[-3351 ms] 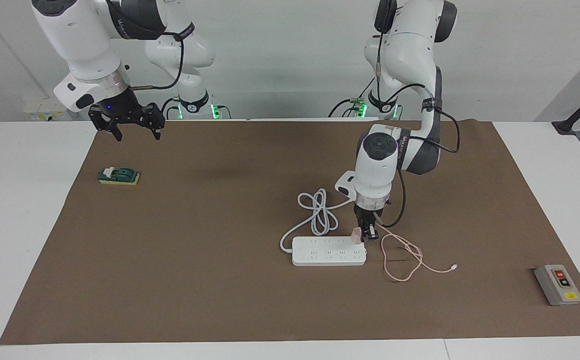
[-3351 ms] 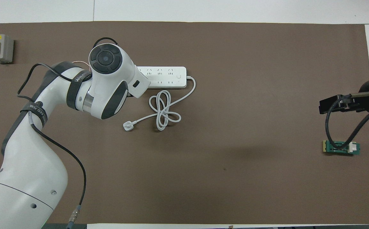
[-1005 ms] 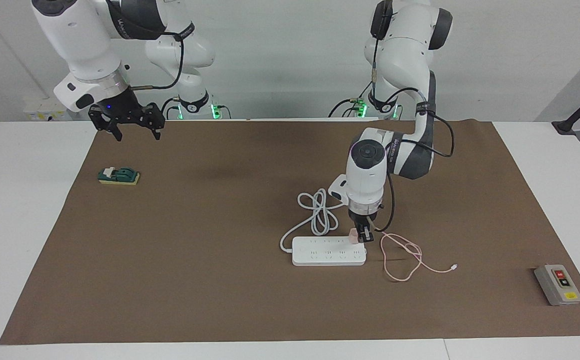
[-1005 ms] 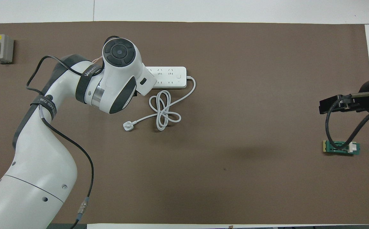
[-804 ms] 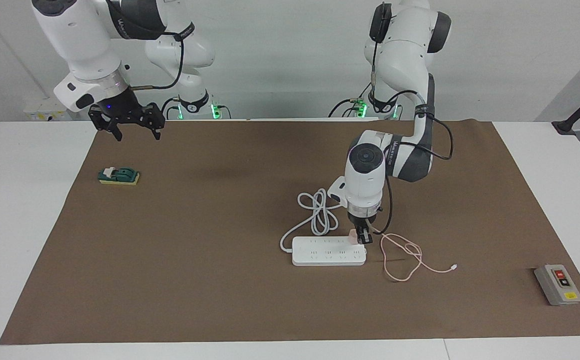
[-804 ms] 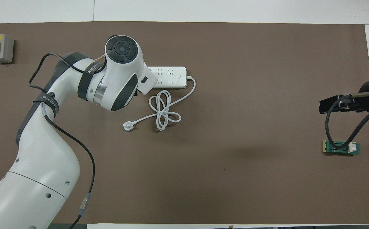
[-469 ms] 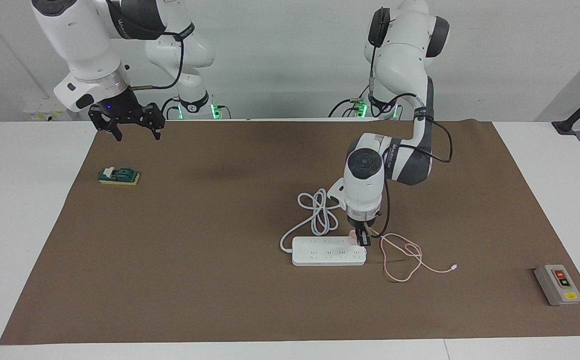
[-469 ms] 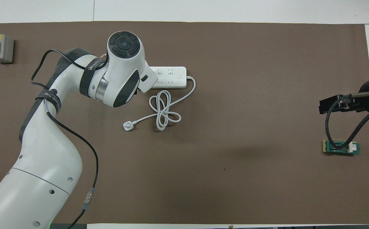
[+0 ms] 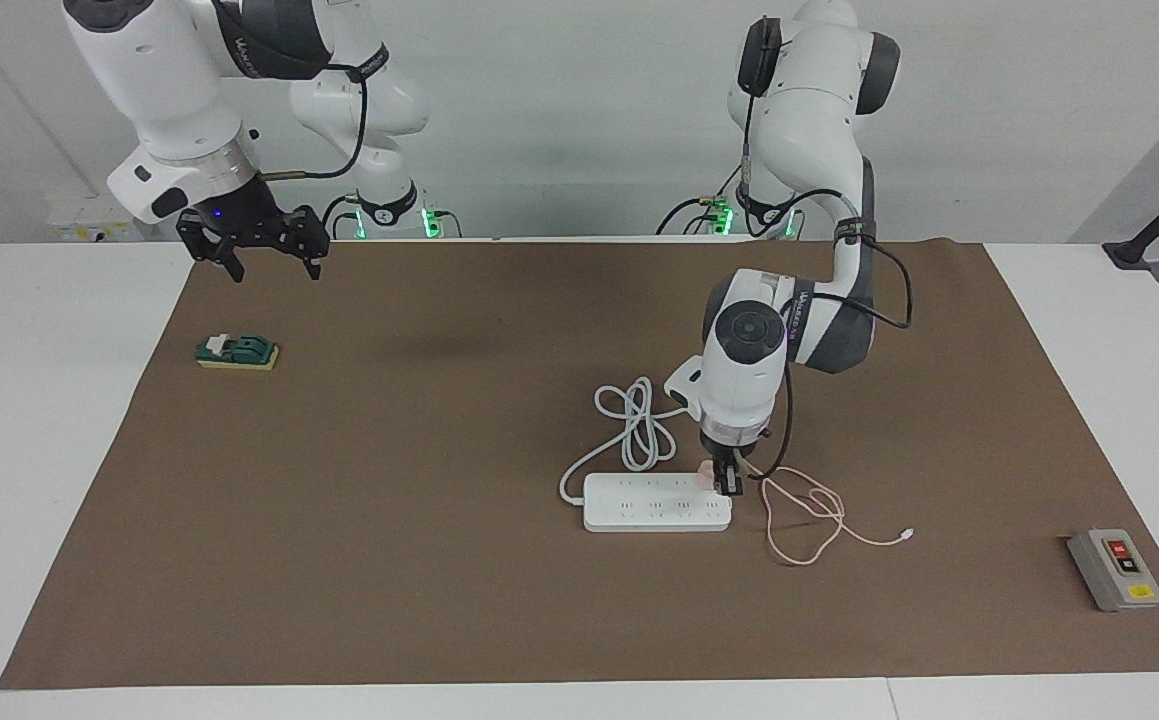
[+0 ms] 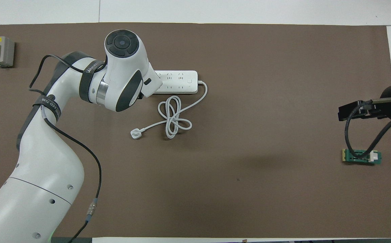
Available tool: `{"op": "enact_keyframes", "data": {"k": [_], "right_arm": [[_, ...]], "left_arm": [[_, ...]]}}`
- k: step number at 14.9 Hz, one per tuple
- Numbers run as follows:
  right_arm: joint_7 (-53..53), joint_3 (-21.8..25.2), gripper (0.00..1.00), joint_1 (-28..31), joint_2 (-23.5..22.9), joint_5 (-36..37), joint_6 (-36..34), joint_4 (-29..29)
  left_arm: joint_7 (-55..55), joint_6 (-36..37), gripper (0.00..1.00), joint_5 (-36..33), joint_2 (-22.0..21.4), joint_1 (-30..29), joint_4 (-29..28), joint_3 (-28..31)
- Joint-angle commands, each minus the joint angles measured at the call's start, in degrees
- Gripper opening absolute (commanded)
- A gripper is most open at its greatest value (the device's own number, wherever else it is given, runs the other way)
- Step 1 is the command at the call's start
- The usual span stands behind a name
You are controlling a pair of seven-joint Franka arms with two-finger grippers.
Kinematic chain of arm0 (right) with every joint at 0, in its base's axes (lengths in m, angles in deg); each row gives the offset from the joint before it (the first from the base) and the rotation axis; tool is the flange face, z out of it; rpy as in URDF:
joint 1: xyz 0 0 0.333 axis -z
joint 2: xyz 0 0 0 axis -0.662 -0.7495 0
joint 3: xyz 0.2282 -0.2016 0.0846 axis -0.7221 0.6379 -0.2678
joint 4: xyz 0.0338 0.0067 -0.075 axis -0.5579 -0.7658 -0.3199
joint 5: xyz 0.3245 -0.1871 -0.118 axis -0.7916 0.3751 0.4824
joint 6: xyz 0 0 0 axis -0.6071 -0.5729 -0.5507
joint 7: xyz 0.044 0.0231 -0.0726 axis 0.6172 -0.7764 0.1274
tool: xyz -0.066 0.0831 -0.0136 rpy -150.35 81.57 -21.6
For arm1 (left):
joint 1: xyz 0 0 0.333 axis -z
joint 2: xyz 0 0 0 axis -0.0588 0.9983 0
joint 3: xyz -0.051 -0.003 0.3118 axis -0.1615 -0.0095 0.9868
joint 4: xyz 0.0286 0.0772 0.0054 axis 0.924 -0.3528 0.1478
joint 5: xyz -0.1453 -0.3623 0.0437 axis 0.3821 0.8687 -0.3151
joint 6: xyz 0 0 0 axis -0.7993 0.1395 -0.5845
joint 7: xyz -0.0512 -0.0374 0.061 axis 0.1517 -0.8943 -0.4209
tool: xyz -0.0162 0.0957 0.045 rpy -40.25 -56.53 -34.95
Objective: Plug charger into power strip
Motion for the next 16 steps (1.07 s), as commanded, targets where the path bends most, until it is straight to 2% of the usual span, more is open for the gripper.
{"op": "enact_keyframes", "data": {"k": [1, 7, 13, 15, 16], "right_arm": [[0.9, -0.6, 1.00, 1.0, 0.3, 0.5, 0.0, 0.1], [0.9, -0.6, 1.00, 1.0, 0.3, 0.5, -0.1, 0.0], [0.9, -0.6, 1.00, 1.0, 0.4, 0.5, -0.1, 0.1], [0.8, -0.6, 1.00, 1.0, 0.4, 0.5, 0.0, 0.1], [0.8, -0.6, 1.00, 1.0, 0.4, 0.5, 0.0, 0.0]], "left_arm": [[-0.4, -5.9, 0.00, 2.6, 4.0, 1.1, 1.9, -0.5], [0.6, -4.6, 0.00, 0.1, 5.9, 3.8, 1.7, -0.2], [3.9, -5.1, 0.00, 0.0, 5.7, 3.2, 1.6, -0.2], [3.9, -5.3, 0.13, 0.2, 5.5, 3.2, 1.7, -0.2], [4.0, -5.1, 0.16, 0.4, 5.4, 3.2, 1.7, -0.2]]}}
